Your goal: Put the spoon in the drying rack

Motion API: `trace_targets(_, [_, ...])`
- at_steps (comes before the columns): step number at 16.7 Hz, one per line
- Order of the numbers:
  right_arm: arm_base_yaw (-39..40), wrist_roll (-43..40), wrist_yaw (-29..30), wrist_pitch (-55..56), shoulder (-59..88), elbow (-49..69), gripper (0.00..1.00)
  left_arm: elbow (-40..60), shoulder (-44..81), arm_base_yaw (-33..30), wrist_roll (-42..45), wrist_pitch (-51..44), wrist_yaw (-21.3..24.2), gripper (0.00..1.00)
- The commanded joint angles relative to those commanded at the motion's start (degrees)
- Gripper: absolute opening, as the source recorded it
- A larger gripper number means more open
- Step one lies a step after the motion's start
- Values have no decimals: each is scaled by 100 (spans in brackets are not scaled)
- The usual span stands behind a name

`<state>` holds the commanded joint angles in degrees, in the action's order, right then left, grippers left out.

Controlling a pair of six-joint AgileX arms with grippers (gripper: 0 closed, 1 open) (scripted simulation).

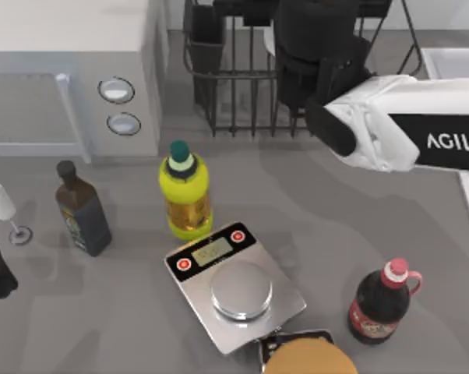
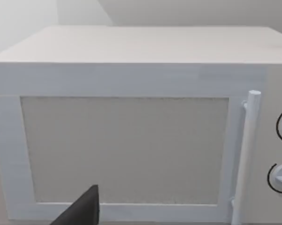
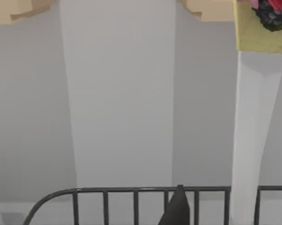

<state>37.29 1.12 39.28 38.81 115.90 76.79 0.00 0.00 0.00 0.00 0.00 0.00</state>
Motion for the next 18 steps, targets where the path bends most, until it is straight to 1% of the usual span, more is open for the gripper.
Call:
trace_targets(2, [-108, -10, -117, 134, 124, -41, 0, 0, 0, 0, 0, 0, 0, 100])
trace_targets(5, [-108, -10, -117, 134, 124, -41, 0, 0, 0, 0, 0, 0, 0, 100])
trace_targets(18, [-108, -10, -117, 134, 124, -41, 98, 0, 0, 0, 0, 0, 0, 100])
